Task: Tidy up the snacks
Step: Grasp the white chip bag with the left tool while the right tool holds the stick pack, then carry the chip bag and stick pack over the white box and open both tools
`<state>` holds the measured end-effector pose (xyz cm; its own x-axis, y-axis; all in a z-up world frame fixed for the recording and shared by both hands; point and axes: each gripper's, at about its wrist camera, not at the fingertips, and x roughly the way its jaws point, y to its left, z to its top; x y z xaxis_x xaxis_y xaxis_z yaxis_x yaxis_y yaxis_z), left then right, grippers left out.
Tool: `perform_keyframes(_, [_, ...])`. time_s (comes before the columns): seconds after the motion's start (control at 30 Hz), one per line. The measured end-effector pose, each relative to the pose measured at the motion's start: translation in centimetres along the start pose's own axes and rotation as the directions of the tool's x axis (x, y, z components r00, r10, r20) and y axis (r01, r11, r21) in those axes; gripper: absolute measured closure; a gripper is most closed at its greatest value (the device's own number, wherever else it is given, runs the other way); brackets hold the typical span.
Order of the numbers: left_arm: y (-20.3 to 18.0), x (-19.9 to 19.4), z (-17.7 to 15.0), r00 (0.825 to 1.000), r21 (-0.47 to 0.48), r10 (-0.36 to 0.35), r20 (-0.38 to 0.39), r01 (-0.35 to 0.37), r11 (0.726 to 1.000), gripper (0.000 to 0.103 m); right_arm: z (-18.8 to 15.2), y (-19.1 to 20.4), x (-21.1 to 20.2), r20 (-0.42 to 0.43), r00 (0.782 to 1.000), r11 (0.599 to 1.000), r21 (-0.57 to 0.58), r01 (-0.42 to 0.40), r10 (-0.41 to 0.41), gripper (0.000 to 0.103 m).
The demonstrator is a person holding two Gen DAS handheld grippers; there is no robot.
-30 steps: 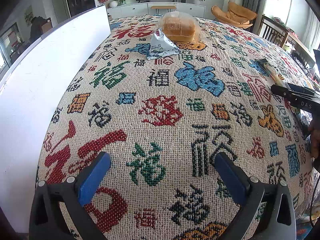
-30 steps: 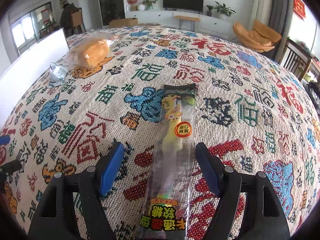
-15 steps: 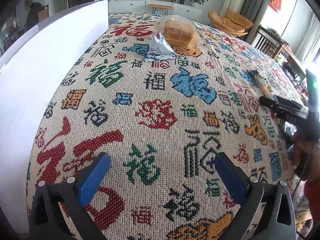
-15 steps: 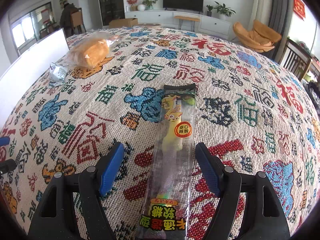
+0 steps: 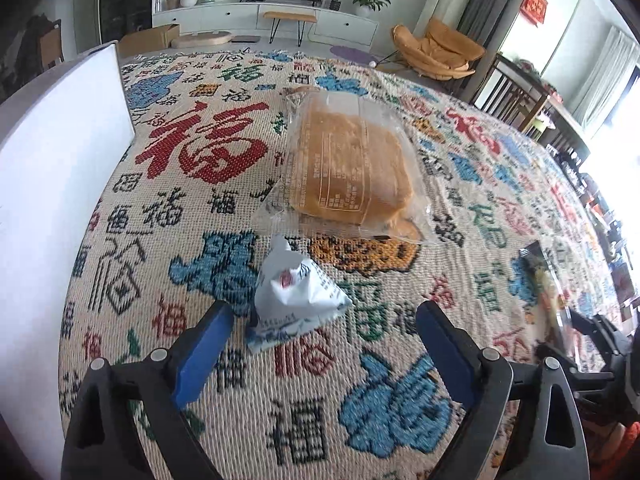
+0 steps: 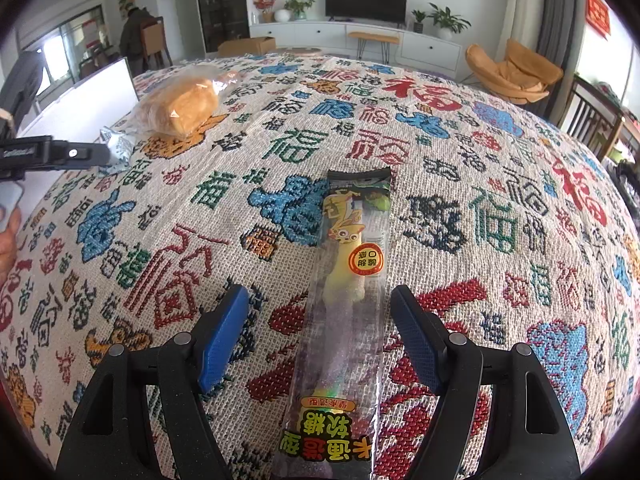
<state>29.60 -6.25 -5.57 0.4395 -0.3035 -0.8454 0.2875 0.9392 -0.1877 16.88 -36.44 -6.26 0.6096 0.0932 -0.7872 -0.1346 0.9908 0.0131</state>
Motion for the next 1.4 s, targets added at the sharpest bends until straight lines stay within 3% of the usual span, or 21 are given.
perform_keyframes(0.07, [-0.5, 0.6, 0.0, 0.997, 0.049, 0.06, 0.037, -0.062, 0.997, 0.015, 0.0, 0.0, 0.0, 0.0, 1.0, 1.0, 0.0, 0.001, -0.001, 0.027])
perform_keyframes(0.1, [-0.5, 0.6, -0.1, 0.998, 0.046, 0.052, 0.045, -0.055, 0.997, 0.025, 0.0, 0.0, 0.0, 0.0, 1.0, 1.0, -0.001, 0.001, -0.001, 0.027])
perform_keyframes(0.13, [-0.3, 0.2, -0.2, 0.995, 0.034, 0.068, 0.076, -0.07, 0.997, 0.054, 0.0, 0.0, 0.0, 0.0, 1.0, 1.0, -0.001, 0.0, 0.0, 0.027])
perform_keyframes(0.23, [1.3, -0.9, -0.7, 0.997, -0.035, -0.014, 0.082, 0.017, 0.999, 0.056, 0.0, 0.0, 0.0, 0.001, 1.0, 1.0, 0.0, 0.0, 0.0, 0.027])
perform_keyframes(0.53, [3.2, -8.8, -5.9, 0.989, -0.096, -0.096, 0.115, 0.107, 0.99, 0.056, 0.2, 0.0, 0.0, -0.011, 1.0, 1.0, 0.001, -0.012, 0.012, 0.025])
perform_keyframes(0.6, [2.9, -10.8, -6.8, 0.988, -0.078, -0.096, 0.12, 0.106, 0.991, 0.056, 1.4, 0.0, 0.4, -0.096, 0.995, 1.0, -0.016, -0.023, 0.021, 0.026])
perform_keyframes(0.7, [2.2, -13.4, -7.8, 0.985, -0.068, -0.108, 0.133, 0.117, 0.991, 0.056, 3.4, -0.1, 1.4, -0.246, 0.968, 0.998, -0.031, -0.052, 0.043, 0.028])
perform_keyframes(0.77, [2.1, -15.1, -8.3, 0.981, -0.078, -0.129, 0.146, 0.141, 0.987, 0.056, 4.2, -0.3, 1.8, -0.296, 0.955, 0.998, -0.054, -0.035, 0.017, 0.053])
perform_keyframes(0.8, [2.1, -16.1, -8.7, 0.977, -0.085, -0.144, 0.158, 0.158, 0.984, 0.056, 4.7, -0.4, 1.6, -0.304, 0.953, 0.998, -0.052, -0.027, 0.01, 0.082])
perform_keyframes(0.87, [2.3, -18.1, -9.2, 0.968, -0.096, -0.172, 0.181, 0.192, 0.977, 0.056, 5.7, -0.7, 1.2, -0.331, 0.943, 0.999, -0.015, -0.033, 0.026, 0.088])
perform_keyframes(0.9, [2.5, -19.2, -9.4, 0.964, -0.099, -0.182, 0.196, 0.204, 0.974, 0.056, 6.2, -0.6, 0.7, -0.327, 0.944, 0.999, -0.003, -0.046, 0.043, 0.094])
perform_keyframes(0.97, [3.6, -21.4, -9.8, 0.956, -0.114, -0.191, 0.223, 0.221, 0.969, 0.056, 7.5, 0.3, -0.6, -0.306, 0.947, 0.996, 0.022, -0.092, 0.094, 0.095])
perform_keyframes(1.1, [7.6, -25.7, -10.2, 0.949, -0.179, -0.146, 0.279, 0.201, 0.963, 0.056, 11.8, 4.7, -3.5, -0.225, 0.936, 0.962, 0.062, -0.265, 0.272, 0.096])
perform_keyframes(1.2, [11.6, -28.4, -10.1, 0.951, -0.238, -0.032, 0.308, 0.109, 0.965, 0.056, 15.9, 10.0, -5.3, -0.164, 0.9, 0.914, 0.051, -0.402, 0.405, 0.096])
perform_keyframes(1.3, [14.9, -29.8, -10.8, 0.951, -0.29, 0.059, 0.305, 0.034, 0.956, 0.056, 19.5, 15.8, -7.0, -0.128, 0.847, 0.855, 0.01, -0.519, 0.515, 0.096])
perform_keyframes(1.33, [15.5, -30.2, -11.2, 0.95, -0.298, 0.077, 0.301, 0.017, 0.954, 0.056, 20.5, 17.5, -7.4, -0.133, 0.831, 0.837, -0.008, -0.547, 0.541, 0.094])
perform_keyframes(1.4, [16.2, -30.5, -12.2, 0.951, -0.304, 0.081, 0.298, 0.015, 0.952, 0.056, 21.6, 19.2, -7.9, -0.14, 0.818, 0.822, -0.037, -0.568, 0.558, 0.087])
